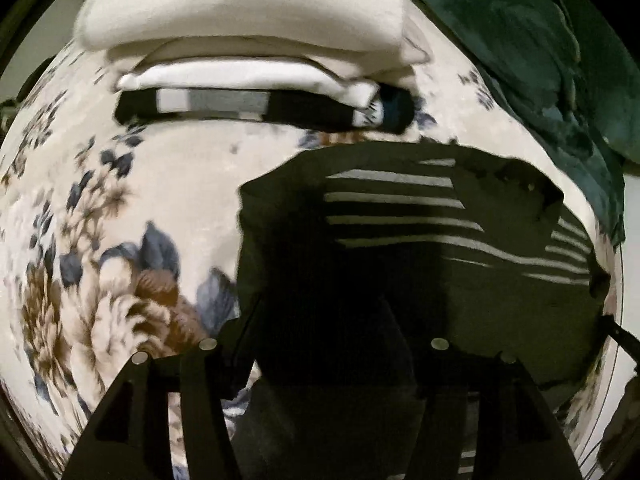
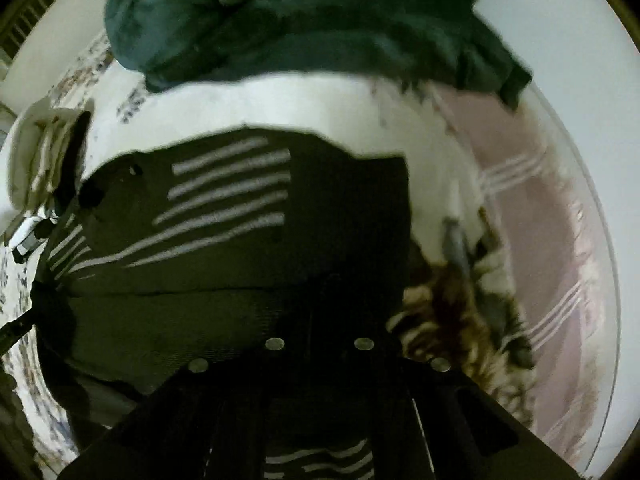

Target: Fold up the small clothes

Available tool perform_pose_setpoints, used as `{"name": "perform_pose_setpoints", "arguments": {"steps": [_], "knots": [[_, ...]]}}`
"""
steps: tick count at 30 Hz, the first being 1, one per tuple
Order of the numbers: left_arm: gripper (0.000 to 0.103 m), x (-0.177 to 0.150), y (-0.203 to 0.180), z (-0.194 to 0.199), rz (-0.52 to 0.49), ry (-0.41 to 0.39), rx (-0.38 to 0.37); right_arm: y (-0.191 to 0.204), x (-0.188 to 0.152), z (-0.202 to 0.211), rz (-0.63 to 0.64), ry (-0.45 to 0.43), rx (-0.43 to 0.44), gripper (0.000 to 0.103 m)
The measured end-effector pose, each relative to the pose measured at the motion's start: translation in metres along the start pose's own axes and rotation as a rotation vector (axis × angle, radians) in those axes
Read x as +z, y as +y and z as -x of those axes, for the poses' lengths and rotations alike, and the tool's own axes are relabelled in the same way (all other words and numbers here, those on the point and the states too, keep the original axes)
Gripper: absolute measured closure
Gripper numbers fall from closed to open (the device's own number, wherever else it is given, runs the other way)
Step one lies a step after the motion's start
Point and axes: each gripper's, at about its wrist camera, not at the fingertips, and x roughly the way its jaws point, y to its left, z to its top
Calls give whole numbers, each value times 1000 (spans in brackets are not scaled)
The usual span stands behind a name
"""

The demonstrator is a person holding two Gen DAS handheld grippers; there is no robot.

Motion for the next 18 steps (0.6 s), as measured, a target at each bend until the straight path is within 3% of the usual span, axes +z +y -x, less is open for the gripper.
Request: {"name": "perform_pose_setpoints", "arguments": {"steps": [7, 9, 11, 13, 15, 17, 18], "knots": [[48, -7, 40, 12, 143, -24, -13, 11, 25, 56, 19, -185, -33, 98], [48, -9, 49, 11, 170, -25, -22, 5, 37, 59, 13, -198, -47, 98], [48, -11, 53, 8, 181, -16, -29, -1, 51, 46, -2, -162, -53, 98], [48, -13, 53, 2, 188, -2, -36, -7, 62, 11, -12, -14, -36, 98], [48, -15, 50, -2, 189, 8, -44, -15, 70, -12, -52, 101, -46, 90], [48, -19, 49, -3, 188, 5, -51, -12, 74, -7, -78, 98, -13, 87], [48, -23, 48, -4, 188, 4, -51, -2, 74, 4, -75, 66, 50, 76]]}}
